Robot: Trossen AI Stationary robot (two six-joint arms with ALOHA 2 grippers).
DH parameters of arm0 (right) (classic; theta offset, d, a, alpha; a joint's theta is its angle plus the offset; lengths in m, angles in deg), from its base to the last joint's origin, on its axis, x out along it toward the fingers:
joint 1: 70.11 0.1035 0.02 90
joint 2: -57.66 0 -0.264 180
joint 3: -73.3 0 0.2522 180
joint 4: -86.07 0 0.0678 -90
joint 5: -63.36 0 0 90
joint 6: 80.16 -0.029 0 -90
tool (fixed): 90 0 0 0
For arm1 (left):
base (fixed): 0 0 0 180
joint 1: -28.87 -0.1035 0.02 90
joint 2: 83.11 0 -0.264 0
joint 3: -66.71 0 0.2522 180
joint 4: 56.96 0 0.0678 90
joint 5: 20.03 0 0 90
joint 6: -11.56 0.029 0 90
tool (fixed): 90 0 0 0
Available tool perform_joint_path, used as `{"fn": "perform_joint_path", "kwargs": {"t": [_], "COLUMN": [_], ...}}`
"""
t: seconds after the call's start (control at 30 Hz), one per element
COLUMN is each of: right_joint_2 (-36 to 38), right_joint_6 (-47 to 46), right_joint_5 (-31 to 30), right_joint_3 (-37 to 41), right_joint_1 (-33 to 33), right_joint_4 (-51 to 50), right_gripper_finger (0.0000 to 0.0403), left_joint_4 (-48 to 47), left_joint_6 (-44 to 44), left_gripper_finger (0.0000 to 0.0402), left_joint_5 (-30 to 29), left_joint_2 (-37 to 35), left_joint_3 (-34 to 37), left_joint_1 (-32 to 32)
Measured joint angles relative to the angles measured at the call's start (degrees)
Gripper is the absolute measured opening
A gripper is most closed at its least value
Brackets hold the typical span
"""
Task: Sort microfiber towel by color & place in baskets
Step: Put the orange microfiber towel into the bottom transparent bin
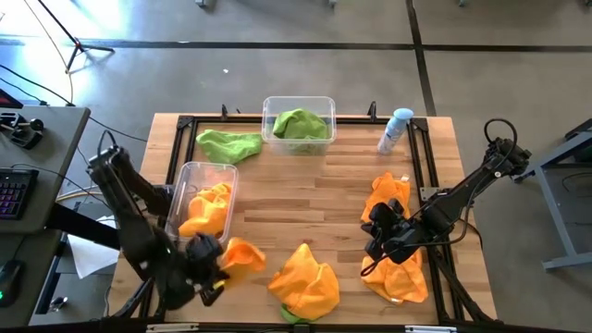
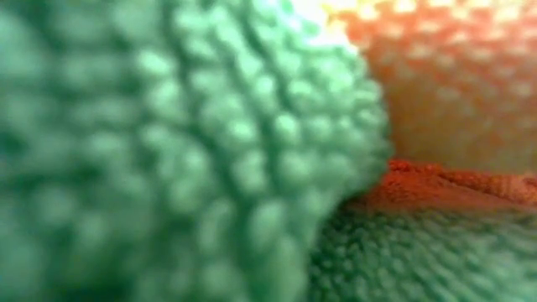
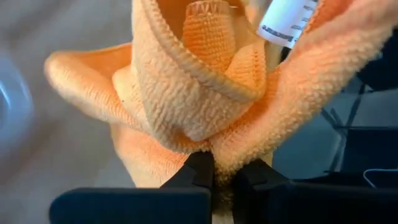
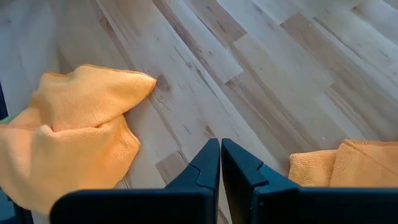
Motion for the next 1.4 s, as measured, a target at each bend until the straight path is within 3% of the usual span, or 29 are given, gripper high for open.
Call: {"fn": "perform_joint_path", "kwargs": {"t": [0.23,0.53,0.63,0.73,0.87,1.07,1.4], "right_joint_2": [0.00,-1.78,-4.06,-6.94,-10.71,-13.97,-14.21], "right_joint_6": [-4.65,-7.01,-7.01,-7.02,-7.02,-7.01,-7.00], "right_joint_5": [-0.71,-7.26,-7.87,-7.86,-7.76,-7.15,-7.28], "right_joint_3": [0.00,-0.02,-0.02,-0.02,-0.02,-0.02,-0.02], "right_joint_1": [-0.03,-0.15,-0.82,-1.81,-3.25,-5.41,-8.70], "right_joint_4": [2.21,12.19,16.32,20.84,26.98,34.61,38.66], "right_gripper_finger": [0.0012,0.0012,0.0012,0.0012,0.0012,0.0012,0.0012], "left_joint_4": [-10.09,-28.69,-30.41,-30.24,-30.57,-30.59,-24.43], "left_joint_6": [26.24,40.51,46.50,52.67,54.36,53.23,61.45], "left_gripper_finger": [0.0001,0.0001,0.0001,0.0001,0.0001,0.0001,0.0001], "left_joint_5": [-1.92,-1.95,-2.07,-2.05,-1.92,3.99,6.82], "left_joint_2": [-4.02,-14.31,-18.50,-23.40,-30.00,-38.07,-38.13], "left_joint_3": [-6.52,-7.74,-7.24,-4.79,1.01,11.52,24.51], "left_joint_1": [-7.20,-14.00,-14.79,-14.96,-15.35,-16.45,-16.55]}}
